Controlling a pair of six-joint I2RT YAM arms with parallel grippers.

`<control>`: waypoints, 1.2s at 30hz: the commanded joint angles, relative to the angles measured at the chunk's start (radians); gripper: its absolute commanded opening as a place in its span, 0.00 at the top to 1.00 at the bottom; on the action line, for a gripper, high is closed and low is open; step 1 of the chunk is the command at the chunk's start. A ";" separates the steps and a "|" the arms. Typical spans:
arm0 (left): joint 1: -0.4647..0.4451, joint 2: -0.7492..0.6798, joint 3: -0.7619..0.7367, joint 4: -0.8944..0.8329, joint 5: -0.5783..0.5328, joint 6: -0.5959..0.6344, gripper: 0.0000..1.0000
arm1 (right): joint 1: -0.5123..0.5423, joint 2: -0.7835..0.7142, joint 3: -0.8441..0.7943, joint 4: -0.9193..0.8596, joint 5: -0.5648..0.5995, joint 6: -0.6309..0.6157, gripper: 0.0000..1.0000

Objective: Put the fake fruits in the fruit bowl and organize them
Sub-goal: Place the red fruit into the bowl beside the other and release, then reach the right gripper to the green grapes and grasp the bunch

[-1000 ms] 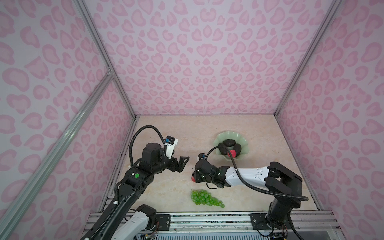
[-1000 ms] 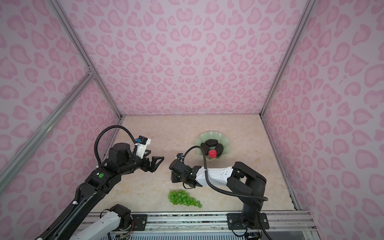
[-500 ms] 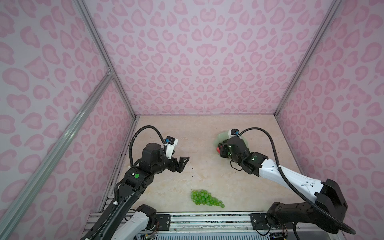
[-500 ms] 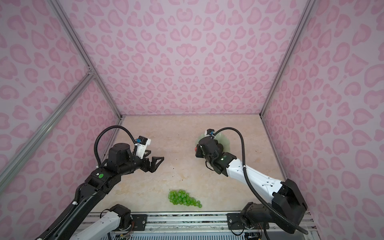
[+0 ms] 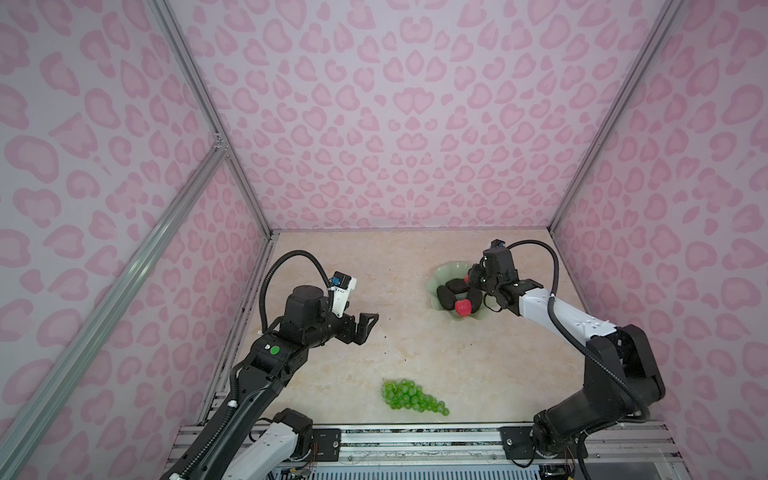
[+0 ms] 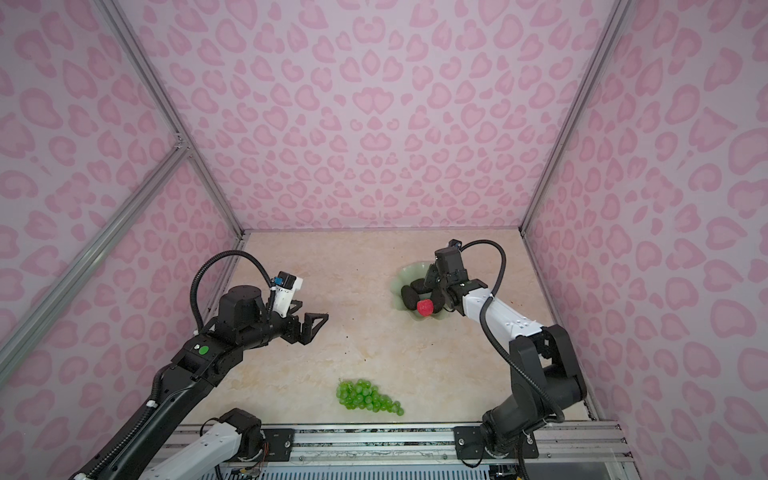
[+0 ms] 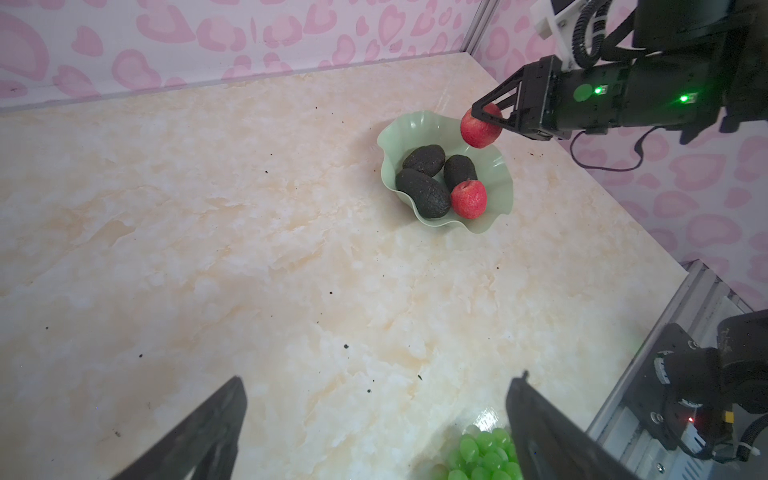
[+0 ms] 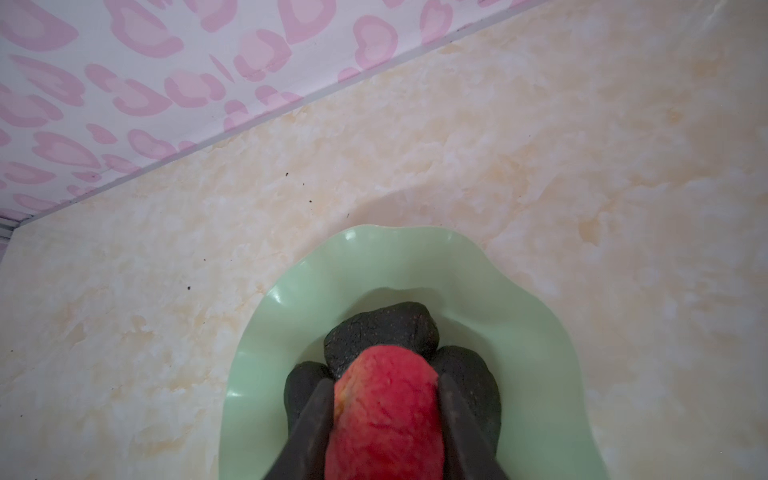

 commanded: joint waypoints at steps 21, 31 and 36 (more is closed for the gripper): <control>0.003 0.002 0.003 -0.003 0.004 0.021 0.02 | 0.083 -0.193 -0.107 0.048 -0.172 -0.084 0.26; 0.003 -0.006 0.005 0.000 0.013 0.021 0.02 | 0.567 -0.393 -0.485 0.346 -0.399 -0.248 0.14; 0.003 -0.008 0.003 0.006 0.019 0.021 0.02 | 0.740 -0.328 -0.482 0.287 -0.283 -0.267 0.14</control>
